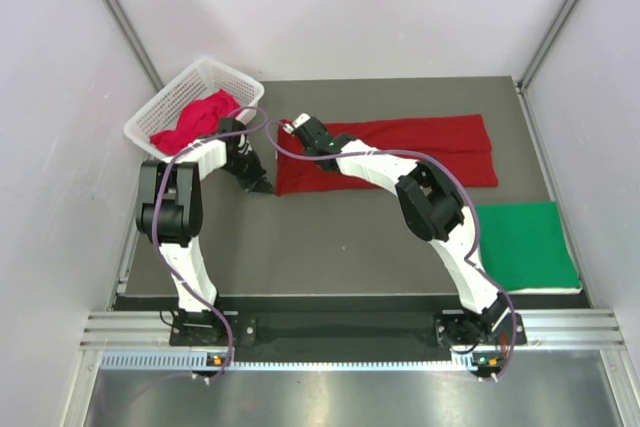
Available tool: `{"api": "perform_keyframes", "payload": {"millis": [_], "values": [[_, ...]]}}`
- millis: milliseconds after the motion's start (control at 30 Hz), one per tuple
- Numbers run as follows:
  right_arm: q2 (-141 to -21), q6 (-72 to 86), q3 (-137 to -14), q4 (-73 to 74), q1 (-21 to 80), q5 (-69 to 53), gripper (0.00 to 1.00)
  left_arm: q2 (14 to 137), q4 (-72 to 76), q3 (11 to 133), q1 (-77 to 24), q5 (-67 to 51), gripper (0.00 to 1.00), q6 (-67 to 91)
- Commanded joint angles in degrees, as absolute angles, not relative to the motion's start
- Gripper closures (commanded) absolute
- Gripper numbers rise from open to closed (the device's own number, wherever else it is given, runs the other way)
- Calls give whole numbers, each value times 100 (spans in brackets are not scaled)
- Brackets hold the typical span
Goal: Fold and stack the t-shirts
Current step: Fold the tshirt
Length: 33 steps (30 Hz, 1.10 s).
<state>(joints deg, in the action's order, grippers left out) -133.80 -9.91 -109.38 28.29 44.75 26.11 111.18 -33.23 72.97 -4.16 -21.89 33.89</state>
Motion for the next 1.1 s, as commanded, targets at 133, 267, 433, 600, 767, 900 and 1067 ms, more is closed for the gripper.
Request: {"api": "perform_keyframes", "payload": {"millis": [133,267,433,600,767,900,1067], "values": [[-13236,-194,-11258,2689,3868,2637,77,11180,-3472,7444,-422,-1978,100,3278],[-13289,139,-11522,2777,3586,2628,78,11188,-3507,7488,-422,-1960,100,3278],[-13245,184,-11654,2874,3384,2628,75,11206,-3603,7576,-448,-1899,100,3252],[-12668,168,-11111,2743,3357,1043,68,11101,-3709,7637,-466,-1828,100,3226],[-12121,-306,-10117,2224,3620,616,81,10943,-3963,7831,-466,-1784,100,3182],[-12181,-685,-10125,2232,3963,807,82,10723,-3921,7937,-466,-2081,100,3365],[-12322,-712,-10301,2250,4201,817,79,10371,-2816,7630,-501,-2855,100,4244]]}}
